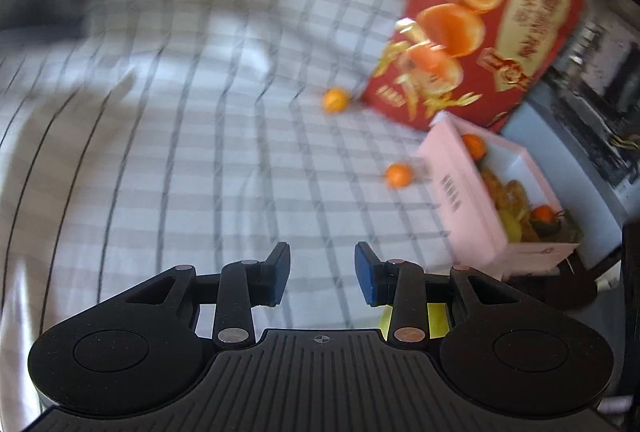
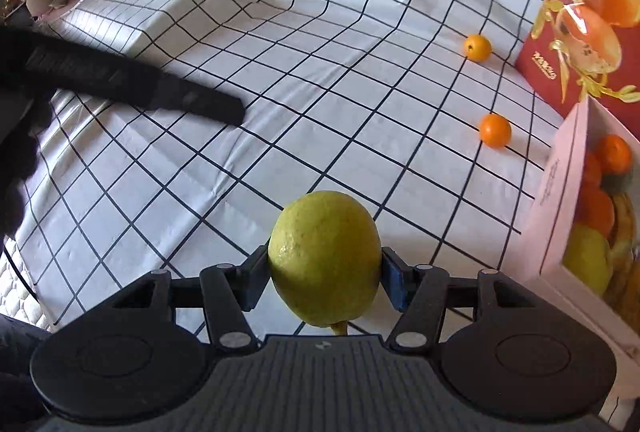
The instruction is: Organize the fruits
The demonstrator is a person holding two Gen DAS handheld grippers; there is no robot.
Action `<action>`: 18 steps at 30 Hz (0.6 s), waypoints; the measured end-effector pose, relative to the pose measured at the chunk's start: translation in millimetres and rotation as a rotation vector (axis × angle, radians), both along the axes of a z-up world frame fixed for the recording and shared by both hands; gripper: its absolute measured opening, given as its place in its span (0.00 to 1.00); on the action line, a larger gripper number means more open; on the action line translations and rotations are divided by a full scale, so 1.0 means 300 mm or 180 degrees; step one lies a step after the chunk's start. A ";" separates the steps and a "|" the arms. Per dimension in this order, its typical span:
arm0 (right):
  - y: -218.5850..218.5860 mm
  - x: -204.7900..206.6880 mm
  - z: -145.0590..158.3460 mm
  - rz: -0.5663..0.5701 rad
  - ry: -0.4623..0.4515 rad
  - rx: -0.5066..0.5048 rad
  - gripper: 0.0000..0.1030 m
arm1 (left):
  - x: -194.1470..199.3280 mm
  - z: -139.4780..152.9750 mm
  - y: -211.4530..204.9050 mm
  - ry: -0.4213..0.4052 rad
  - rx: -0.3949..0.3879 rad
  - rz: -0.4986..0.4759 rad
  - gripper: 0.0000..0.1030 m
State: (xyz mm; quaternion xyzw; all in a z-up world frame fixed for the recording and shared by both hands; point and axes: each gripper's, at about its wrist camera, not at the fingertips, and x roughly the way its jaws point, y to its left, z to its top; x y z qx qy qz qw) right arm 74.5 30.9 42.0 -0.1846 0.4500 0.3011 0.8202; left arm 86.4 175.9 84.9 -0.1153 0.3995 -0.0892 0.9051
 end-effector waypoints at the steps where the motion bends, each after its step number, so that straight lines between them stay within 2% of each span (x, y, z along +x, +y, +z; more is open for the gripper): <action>1: -0.005 -0.006 -0.001 -0.0017 -0.0014 0.0020 0.57 | 0.037 0.010 -0.018 -0.0092 0.0061 -0.0099 0.39; 5: -0.036 -0.031 0.011 -0.0086 -0.0069 0.0117 0.58 | 0.222 0.029 -0.079 -0.0305 0.0297 -0.0248 0.39; 7: -0.058 -0.050 0.034 -0.0115 -0.0126 0.0196 0.68 | 0.349 0.020 -0.109 -0.0347 0.0353 -0.0293 0.39; 10: -0.090 -0.064 0.043 -0.0267 -0.0129 0.0234 0.71 | 0.534 -0.032 -0.148 -0.0272 0.0378 -0.0257 0.39; 13: -0.130 -0.084 0.049 -0.0463 -0.0171 0.0235 0.71 | 0.693 -0.098 -0.190 -0.0189 0.0511 -0.0118 0.38; 16: -0.194 -0.116 0.065 -0.0679 -0.0173 0.0324 0.71 | 0.781 -0.153 -0.228 -0.0096 0.0557 -0.0129 0.39; 18: -0.234 -0.130 0.060 -0.0848 -0.0120 0.0338 0.71 | 0.818 -0.183 -0.252 -0.0067 0.0682 -0.0108 0.39</action>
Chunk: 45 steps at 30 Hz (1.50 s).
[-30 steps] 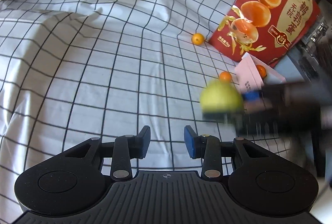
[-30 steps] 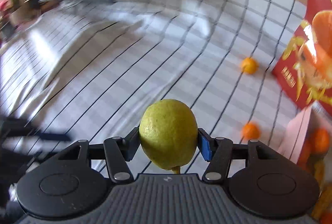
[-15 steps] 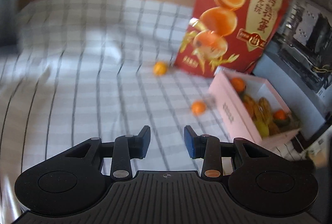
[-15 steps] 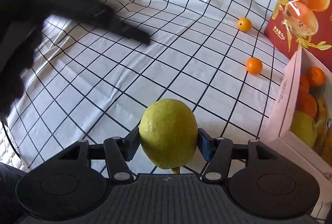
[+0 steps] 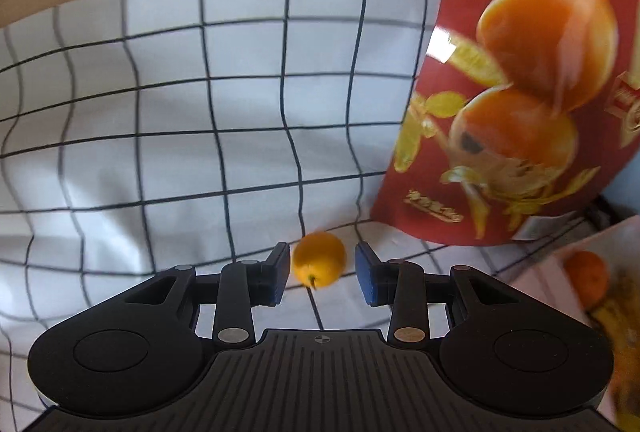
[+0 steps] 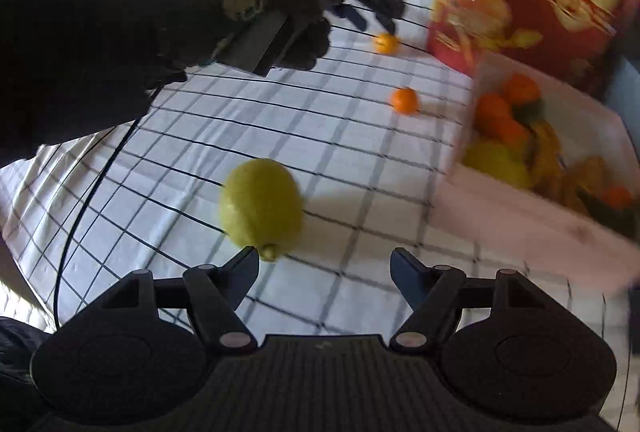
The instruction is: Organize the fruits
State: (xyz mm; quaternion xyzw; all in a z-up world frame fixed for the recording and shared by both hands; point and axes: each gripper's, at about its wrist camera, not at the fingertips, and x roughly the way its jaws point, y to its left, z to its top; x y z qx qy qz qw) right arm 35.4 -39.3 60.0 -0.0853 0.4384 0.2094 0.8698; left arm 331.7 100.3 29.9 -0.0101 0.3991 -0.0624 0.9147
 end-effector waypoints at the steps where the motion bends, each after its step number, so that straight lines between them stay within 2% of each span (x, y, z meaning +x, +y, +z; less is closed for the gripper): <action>1: -0.020 -0.004 -0.006 -0.0067 0.0017 -0.0004 0.71 | 0.012 -0.013 -0.011 0.0010 0.0062 0.0012 0.40; 2: -0.037 -0.011 -0.013 -0.0136 0.0029 -0.0011 0.71 | 0.022 -0.025 -0.018 0.0021 0.0106 0.0020 0.41; 5: -0.078 -0.022 -0.029 -0.0322 0.0078 0.0024 0.71 | 0.034 -0.047 -0.021 0.0104 0.0119 -0.0004 0.36; 8: -0.092 -0.027 -0.031 -0.0384 0.0072 0.0027 0.71 | -0.021 -0.025 -0.006 0.0127 0.0061 -0.0031 0.36; 13: -0.094 -0.022 -0.020 -0.0362 -0.0014 -0.0031 0.71 | -0.270 0.044 0.077 0.0110 -0.0307 -0.0137 0.36; 18: -0.067 0.003 -0.021 -0.0294 -0.0014 0.0013 0.71 | -0.563 0.096 0.156 0.0298 -0.0520 -0.0185 0.36; 22: -0.033 -0.001 -0.028 -0.0076 0.0032 0.0221 0.71 | -0.724 0.114 0.196 0.0399 -0.0457 0.0014 0.36; 24: -0.006 0.008 -0.049 -0.0010 0.0048 0.0206 0.71 | -0.788 0.118 0.216 0.0470 -0.0441 0.0136 0.36; 27: 0.046 0.022 -0.086 0.0168 0.0067 0.0064 0.70 | -0.839 0.102 0.232 0.0542 -0.0462 0.0276 0.36; 30: 0.094 0.026 -0.106 0.0372 0.0009 -0.0083 0.65 | -0.885 0.100 0.255 0.0524 -0.0483 0.0404 0.36; 33: 0.132 0.033 -0.106 0.0467 -0.0110 -0.0224 0.52 | -0.919 0.110 0.276 0.0499 -0.0541 0.0472 0.36; 39: 0.166 0.044 -0.064 0.0573 -0.0222 -0.0251 0.48 | -0.966 0.113 0.306 0.0508 -0.0627 0.0568 0.36; 45: 0.210 0.052 -0.049 0.0653 -0.0380 -0.0321 0.48 | -0.972 0.111 0.324 0.0505 -0.0697 0.0603 0.36</action>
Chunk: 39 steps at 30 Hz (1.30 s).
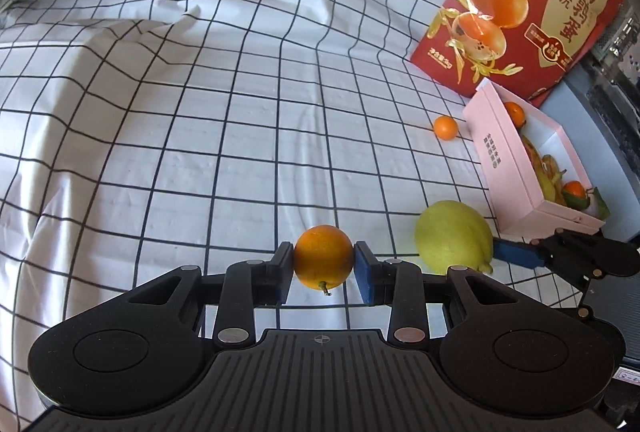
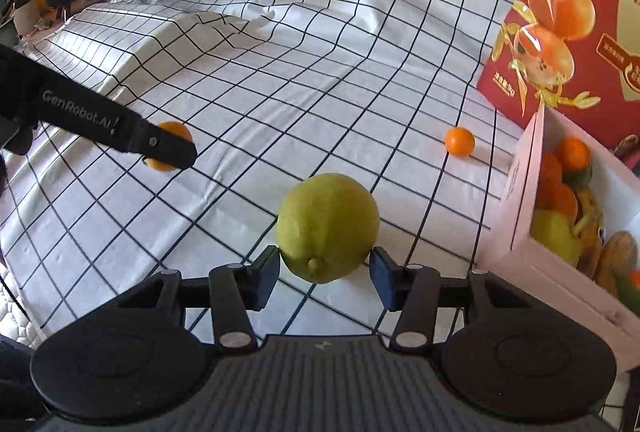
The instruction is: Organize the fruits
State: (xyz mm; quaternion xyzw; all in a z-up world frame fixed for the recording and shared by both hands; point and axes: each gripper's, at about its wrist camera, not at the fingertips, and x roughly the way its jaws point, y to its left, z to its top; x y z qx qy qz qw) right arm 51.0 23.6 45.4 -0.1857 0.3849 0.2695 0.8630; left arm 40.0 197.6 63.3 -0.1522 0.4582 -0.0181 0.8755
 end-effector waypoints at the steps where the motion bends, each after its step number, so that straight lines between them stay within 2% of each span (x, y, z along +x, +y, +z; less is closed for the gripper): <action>1: 0.007 -0.001 0.002 0.0020 -0.0045 -0.0011 0.48 | 0.001 -0.001 0.001 0.0001 -0.0007 0.0001 0.36; 10: 0.093 0.038 0.023 0.0107 -0.0305 -0.0051 0.48 | 0.031 -0.009 0.004 0.0026 -0.0079 -0.0047 0.36; 13: 0.106 0.051 0.027 0.0119 -0.0310 -0.0045 0.48 | 0.054 0.000 0.007 -0.0024 -0.0174 -0.0081 0.36; 17: 0.095 0.052 0.025 0.0118 -0.0283 -0.0005 0.48 | 0.124 0.002 -0.019 -0.0143 -0.0166 -0.0204 0.36; 25: 0.067 0.068 0.031 -0.0007 -0.0286 0.0106 0.48 | 0.220 -0.015 -0.088 -0.0089 -0.0161 -0.0452 0.36; 35: 0.040 0.083 0.033 -0.0107 -0.0242 0.0285 0.48 | 0.252 -0.012 -0.111 -0.0098 -0.0134 -0.0469 0.36; 39: 0.043 0.090 0.020 -0.0108 -0.0208 0.0288 0.53 | 0.244 -0.013 -0.106 -0.0088 -0.0136 -0.0448 0.36</action>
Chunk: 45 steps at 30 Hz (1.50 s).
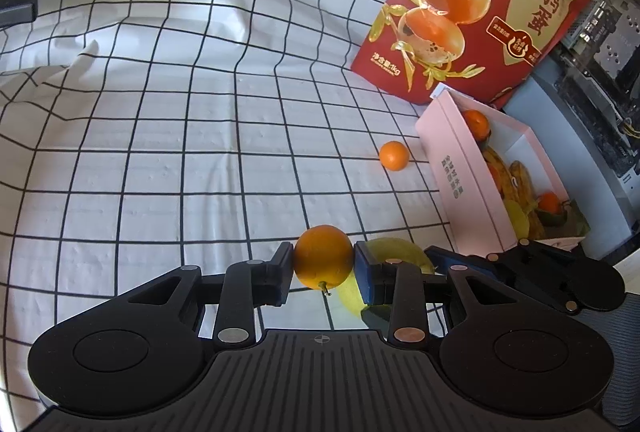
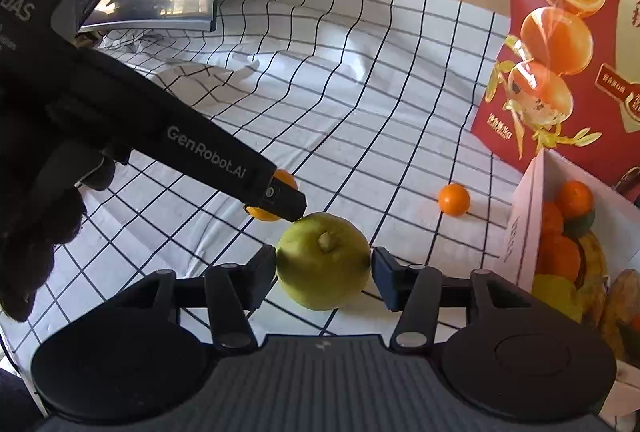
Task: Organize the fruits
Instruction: 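Lift the pear with the right tool while the left holds the tangerine, then lower the tangerine into the pink box and open the left tool while the right carries the pear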
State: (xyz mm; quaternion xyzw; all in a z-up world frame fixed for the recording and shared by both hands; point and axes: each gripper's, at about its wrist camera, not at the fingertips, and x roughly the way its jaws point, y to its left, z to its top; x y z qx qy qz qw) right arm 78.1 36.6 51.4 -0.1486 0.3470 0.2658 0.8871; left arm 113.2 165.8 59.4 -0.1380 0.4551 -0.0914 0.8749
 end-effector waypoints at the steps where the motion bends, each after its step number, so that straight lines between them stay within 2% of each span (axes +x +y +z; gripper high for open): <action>1: 0.004 0.001 -0.004 0.0006 -0.0004 -0.0019 0.53 | -0.002 0.000 0.001 0.0001 -0.0007 0.0009 0.36; 9: 0.025 0.000 -0.039 0.0063 -0.0110 -0.0184 0.56 | -0.038 0.002 0.002 0.0006 0.0008 0.0056 0.36; 12: 0.025 0.007 -0.043 0.0055 -0.0073 -0.0172 0.57 | -0.060 0.006 -0.005 0.0000 0.0148 0.0069 0.36; 15: 0.024 0.017 -0.050 0.0001 -0.0062 -0.0166 0.63 | -0.094 0.006 -0.004 0.0017 0.0316 0.0137 0.36; 19: 0.022 0.022 -0.055 -0.0008 -0.0057 -0.0155 0.63 | -0.155 -0.014 0.024 0.0130 0.0454 0.0224 0.36; 26: 0.038 0.024 -0.058 0.0032 -0.0100 -0.0220 0.63 | -0.241 -0.045 0.048 0.0304 0.0416 0.0252 0.36; 35: 0.059 0.030 -0.057 0.0049 -0.0194 -0.0273 0.63 | -0.277 -0.040 0.039 0.0303 0.0429 0.0181 0.36; 45: 0.064 0.045 -0.072 -0.0016 -0.0069 -0.0239 0.57 | -0.281 -0.043 0.027 0.0323 0.0490 0.0010 0.36</action>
